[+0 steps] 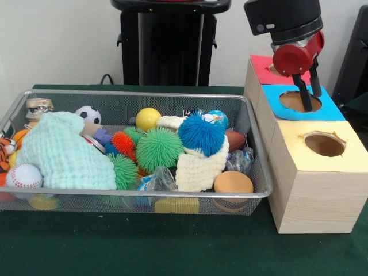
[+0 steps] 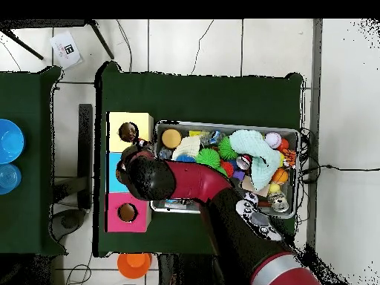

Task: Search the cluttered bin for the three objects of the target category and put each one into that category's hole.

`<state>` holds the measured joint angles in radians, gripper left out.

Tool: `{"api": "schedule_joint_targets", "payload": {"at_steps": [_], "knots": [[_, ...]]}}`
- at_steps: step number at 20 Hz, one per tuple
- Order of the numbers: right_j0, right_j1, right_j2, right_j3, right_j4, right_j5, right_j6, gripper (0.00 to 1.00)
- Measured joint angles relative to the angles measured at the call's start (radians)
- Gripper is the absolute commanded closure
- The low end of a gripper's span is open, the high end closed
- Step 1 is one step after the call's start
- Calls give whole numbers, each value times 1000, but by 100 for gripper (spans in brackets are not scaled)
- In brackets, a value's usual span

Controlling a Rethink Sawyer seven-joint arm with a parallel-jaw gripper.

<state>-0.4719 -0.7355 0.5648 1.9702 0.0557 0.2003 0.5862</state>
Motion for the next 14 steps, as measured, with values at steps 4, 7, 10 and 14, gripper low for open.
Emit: {"api": "schedule_joint_targets", "payload": {"at_steps": [4,7,10,14], "knots": [[-14,-2,16,0,0,0,0,0],[-26,-8,32,0,0,0,0,0],[-41,-17,44,0,0,0,0,0],[-58,-25,59,2,0,0,0,0]]}}
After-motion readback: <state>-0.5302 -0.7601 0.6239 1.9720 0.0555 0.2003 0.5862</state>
